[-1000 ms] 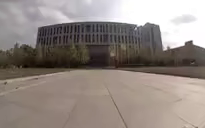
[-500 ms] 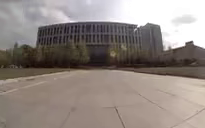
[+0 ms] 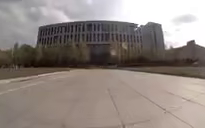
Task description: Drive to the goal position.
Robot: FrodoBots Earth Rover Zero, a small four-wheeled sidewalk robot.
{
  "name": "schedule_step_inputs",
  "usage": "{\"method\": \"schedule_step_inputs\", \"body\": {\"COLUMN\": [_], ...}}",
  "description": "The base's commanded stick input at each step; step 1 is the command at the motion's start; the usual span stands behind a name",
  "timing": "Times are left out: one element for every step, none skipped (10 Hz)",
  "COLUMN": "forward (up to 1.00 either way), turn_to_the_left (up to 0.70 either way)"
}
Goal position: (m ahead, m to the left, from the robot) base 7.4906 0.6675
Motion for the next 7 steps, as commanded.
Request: {"method": "schedule_step_inputs", "body": {"forward": [1.0, 1.0, 1.0, 1.0, 1.0, 1.0, 1.0], "turn_to_the_left": [0.0, 0.0, 0.0, 0.0, 0.0, 0.0, 0.0]}}
